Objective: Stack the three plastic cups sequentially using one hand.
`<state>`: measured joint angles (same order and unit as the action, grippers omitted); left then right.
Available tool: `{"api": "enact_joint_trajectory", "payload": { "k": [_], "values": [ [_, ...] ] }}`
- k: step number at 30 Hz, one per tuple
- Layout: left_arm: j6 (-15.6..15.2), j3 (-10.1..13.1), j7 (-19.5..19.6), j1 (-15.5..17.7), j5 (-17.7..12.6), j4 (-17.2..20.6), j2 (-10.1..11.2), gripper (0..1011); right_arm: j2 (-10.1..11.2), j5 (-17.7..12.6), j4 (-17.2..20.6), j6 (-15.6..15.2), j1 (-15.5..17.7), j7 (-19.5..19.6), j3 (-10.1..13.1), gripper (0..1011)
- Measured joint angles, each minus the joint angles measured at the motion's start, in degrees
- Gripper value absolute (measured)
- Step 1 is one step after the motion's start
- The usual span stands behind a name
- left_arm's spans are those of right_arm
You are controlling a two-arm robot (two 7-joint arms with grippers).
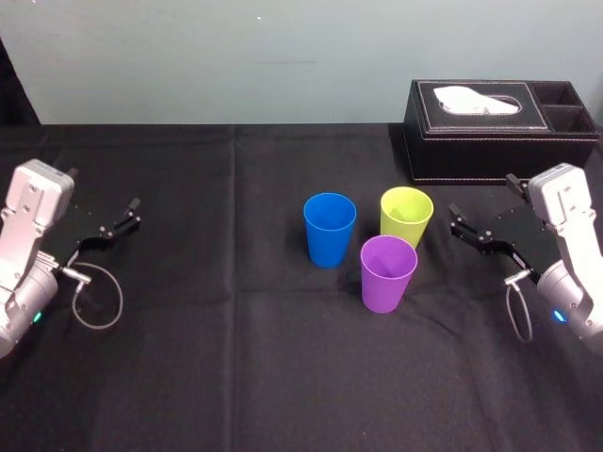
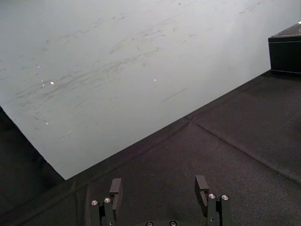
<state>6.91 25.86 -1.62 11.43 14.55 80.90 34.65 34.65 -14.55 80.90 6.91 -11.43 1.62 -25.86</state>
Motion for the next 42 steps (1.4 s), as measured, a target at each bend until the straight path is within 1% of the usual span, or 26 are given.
{"api": "enact_joint_trajectory", "payload": {
  "k": [37,42],
  "values": [
    [0.0,0.0,0.0,0.0,0.0,0.0,0.0,1011,-0.01,0.02,0.01,0.0,0.02,-0.01,0.03,1004],
    [0.0,0.0,0.0,0.0,0.0,0.0,0.0,1011,-0.04,0.83,1.52,0.17,0.98,-0.08,0.83,1003]
  ]
}}
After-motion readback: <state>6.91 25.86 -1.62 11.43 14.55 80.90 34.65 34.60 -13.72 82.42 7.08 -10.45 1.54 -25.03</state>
